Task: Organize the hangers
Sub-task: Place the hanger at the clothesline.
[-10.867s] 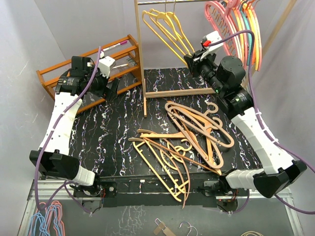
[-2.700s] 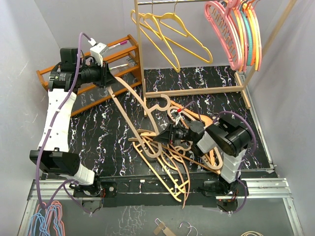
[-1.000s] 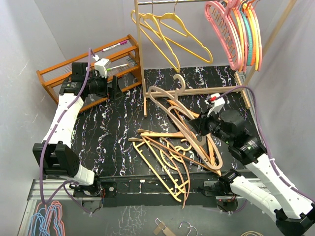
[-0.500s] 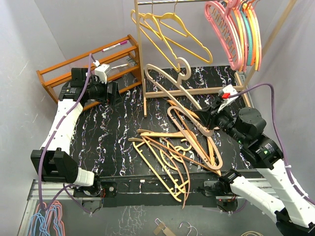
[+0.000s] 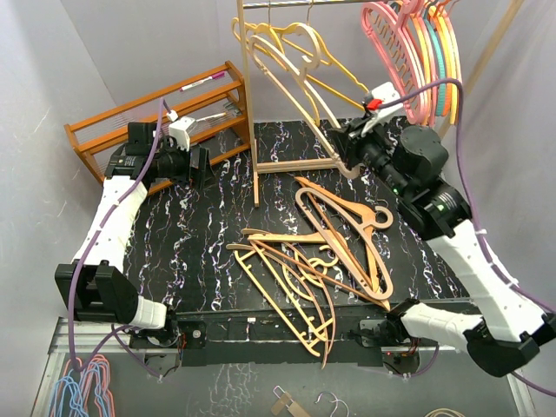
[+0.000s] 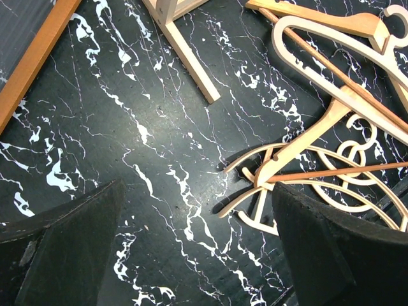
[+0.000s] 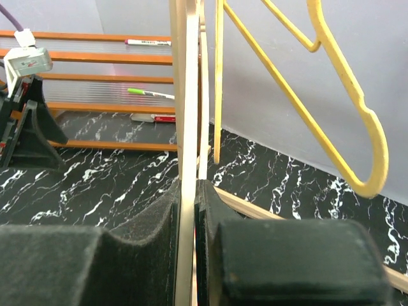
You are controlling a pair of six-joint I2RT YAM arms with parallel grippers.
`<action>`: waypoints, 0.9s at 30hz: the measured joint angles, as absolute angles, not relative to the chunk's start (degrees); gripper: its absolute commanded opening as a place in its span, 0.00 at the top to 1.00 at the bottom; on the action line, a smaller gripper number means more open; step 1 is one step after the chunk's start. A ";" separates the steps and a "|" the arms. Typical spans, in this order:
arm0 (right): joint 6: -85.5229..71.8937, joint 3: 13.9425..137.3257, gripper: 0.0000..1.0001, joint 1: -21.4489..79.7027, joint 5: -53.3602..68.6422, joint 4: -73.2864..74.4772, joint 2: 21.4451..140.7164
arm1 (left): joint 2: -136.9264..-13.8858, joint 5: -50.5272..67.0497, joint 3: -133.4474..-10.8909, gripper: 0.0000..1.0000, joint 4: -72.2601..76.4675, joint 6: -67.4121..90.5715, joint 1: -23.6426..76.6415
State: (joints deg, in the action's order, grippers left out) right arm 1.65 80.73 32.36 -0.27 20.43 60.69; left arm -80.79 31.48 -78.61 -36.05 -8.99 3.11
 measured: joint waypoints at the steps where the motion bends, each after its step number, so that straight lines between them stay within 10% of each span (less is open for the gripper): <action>1: 1.74 81.17 0.92 32.36 -0.27 19.79 61.87 | -80.79 31.48 -78.54 0.02 -36.12 -9.02 3.11; 27: 4.60 84.97 0.92 30.44 -20.32 7.27 70.52 | -80.79 32.01 -77.80 0.03 -36.01 -9.21 3.11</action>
State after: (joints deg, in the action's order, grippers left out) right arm 4.60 84.97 30.44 -20.32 7.27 70.52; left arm -80.79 32.01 -77.80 -36.01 -9.21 3.11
